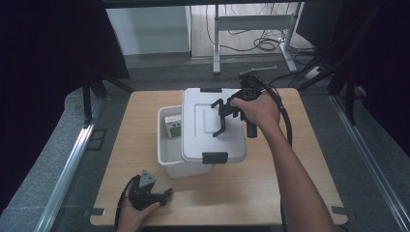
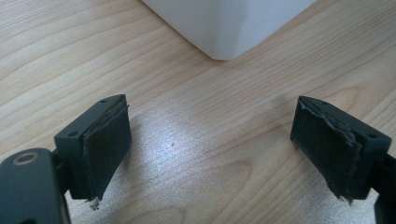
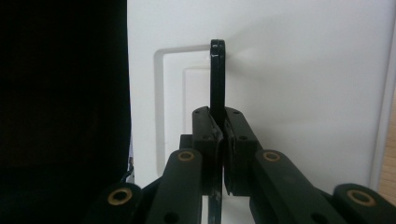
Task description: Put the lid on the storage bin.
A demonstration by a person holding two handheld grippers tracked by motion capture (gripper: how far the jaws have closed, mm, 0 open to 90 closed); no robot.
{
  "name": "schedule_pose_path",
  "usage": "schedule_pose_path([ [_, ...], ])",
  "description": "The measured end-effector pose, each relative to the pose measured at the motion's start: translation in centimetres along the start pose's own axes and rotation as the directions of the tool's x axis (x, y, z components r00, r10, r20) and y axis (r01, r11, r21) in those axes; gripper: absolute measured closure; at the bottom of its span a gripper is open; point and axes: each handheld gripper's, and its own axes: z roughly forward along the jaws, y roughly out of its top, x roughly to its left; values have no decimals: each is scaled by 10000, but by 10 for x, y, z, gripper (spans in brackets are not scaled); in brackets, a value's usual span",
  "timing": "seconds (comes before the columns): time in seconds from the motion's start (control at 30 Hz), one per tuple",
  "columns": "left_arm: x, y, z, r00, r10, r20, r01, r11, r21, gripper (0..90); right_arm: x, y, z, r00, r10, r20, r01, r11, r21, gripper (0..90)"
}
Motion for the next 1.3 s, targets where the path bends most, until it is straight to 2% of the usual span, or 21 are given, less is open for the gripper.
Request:
schedule_pose_path([
  [0.5,0,0,0,10000,3,8,-3,10000,-2,121,23,4,24,9996,-253,-153,259,9989,388,846],
  [1.03,0,0,0,10000,-13,24,13,10000,5,119,40,6,48,9986,-443,-300,465,9960,767,846],
  [1.3,-1,0,0,10000,-71,18,72,10000,-42,119,44,9,60,9986,-491,-172,505,9943,939,846],
])
